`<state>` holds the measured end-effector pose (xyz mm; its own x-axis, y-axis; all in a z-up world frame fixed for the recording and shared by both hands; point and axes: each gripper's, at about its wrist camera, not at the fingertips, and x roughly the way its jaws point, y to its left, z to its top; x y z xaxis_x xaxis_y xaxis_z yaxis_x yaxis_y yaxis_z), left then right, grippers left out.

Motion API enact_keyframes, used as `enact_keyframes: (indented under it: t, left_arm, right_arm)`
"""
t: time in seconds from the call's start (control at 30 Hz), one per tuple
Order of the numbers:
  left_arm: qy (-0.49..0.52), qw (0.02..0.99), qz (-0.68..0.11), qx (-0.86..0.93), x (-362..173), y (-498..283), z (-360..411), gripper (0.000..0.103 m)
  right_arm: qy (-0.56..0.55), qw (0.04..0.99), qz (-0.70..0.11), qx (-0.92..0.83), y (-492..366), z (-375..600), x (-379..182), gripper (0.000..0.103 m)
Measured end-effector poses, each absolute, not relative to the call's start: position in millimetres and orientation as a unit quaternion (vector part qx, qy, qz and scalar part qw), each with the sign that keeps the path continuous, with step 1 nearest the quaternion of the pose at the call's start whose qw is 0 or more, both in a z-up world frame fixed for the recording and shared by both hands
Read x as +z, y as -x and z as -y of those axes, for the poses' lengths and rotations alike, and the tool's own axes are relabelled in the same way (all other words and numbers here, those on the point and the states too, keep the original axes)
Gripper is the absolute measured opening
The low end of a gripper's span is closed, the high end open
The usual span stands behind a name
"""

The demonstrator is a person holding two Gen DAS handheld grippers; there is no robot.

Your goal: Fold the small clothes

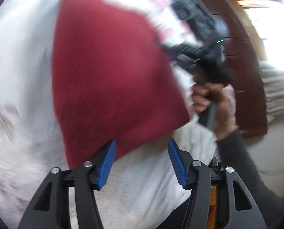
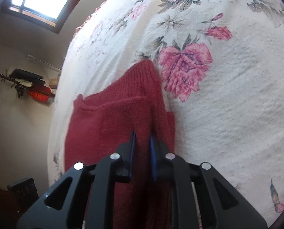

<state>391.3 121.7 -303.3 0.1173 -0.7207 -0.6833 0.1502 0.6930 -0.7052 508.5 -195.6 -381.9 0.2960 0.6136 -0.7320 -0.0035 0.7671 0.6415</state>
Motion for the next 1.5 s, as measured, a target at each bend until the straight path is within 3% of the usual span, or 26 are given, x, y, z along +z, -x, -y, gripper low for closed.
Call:
enact_keyframes:
  t: [0.03, 0.13, 0.17, 0.23, 0.33, 0.4, 0.47, 0.5, 0.63, 0.7, 0.77, 0.87, 1.07, 1.17, 1.23, 1.4, 1.5]
  left_arm:
    - [0.247, 0.714, -0.576, -0.311, -292, -400, -127, 0.058]
    - [0.238, 0.738, -0.553, -0.303, -275, -443, -137, 0.061]
    - [0.230, 0.740, -0.558, -0.295, -279, -456, -137, 0.061]
    - [0.209, 0.737, -0.581, -0.275, -300, -487, -132, 0.060]
    - [0.139, 0.742, -0.612, -0.235, -339, -513, -121, 0.048]
    - [0.119, 0.745, -0.614, -0.233, -350, -516, -114, 0.042]
    - [0.108, 0.749, -0.611, -0.232, -341, -514, -112, 0.043]
    - [0.109, 0.753, -0.605, -0.234, -330, -510, -112, 0.045]
    - [0.133, 0.756, -0.568, -0.298, -295, -478, -117, 0.049]
    - [0.118, 0.752, -0.566, -0.318, -293, -461, -106, 0.049]
    - [0.081, 0.747, -0.588, -0.300, -313, -456, -96, 0.049]
    - [0.089, 0.734, -0.618, -0.268, -345, -459, -99, 0.034]
    - [0.122, 0.730, -0.588, -0.327, -303, -425, -97, 0.040]
    - [0.086, 0.719, -0.627, -0.287, -337, -421, -89, 0.040]
    - [0.097, 0.707, -0.644, -0.275, -357, -419, -93, 0.030]
    - [0.118, 0.712, -0.635, -0.274, -345, -410, -98, 0.036]
    - [0.110, 0.709, -0.645, -0.262, -353, -404, -99, 0.036]
  right_arm:
    - [-0.287, 0.755, -0.551, 0.210, -506, 198, -376, 0.035]
    - [-0.286, 0.745, -0.563, 0.215, -502, 197, -369, 0.054]
    - [-0.281, 0.730, -0.582, 0.222, -503, 195, -374, 0.053]
    - [-0.245, 0.731, -0.595, 0.227, -500, 188, -373, 0.009]
    - [-0.247, 0.766, -0.548, 0.227, -492, 194, -353, 0.008]
    - [-0.221, 0.775, -0.565, 0.178, -495, 194, -369, 0.010]
    - [-0.230, 0.767, -0.575, 0.171, -493, 197, -382, 0.012]
    - [-0.244, 0.764, -0.570, 0.178, -490, 199, -378, 0.019]
    - [-0.249, 0.777, -0.538, 0.212, -453, 207, -337, 0.028]
    - [-0.246, 0.760, -0.552, 0.239, -430, 203, -342, 0.028]
    - [-0.201, 0.751, -0.587, 0.224, -419, 192, -366, 0.020]
    - [-0.221, 0.742, -0.598, 0.207, -413, 196, -386, 0.020]
    - [-0.249, 0.752, -0.563, 0.234, -388, 199, -349, 0.020]
    - [-0.246, 0.731, -0.600, 0.212, -389, 200, -378, 0.015]
    - [-0.252, 0.728, -0.603, 0.207, -389, 198, -386, 0.014]
    - [-0.269, 0.747, -0.569, 0.213, -377, 212, -356, 0.019]
    - [-0.252, 0.732, -0.607, 0.182, -373, 221, -380, 0.019]
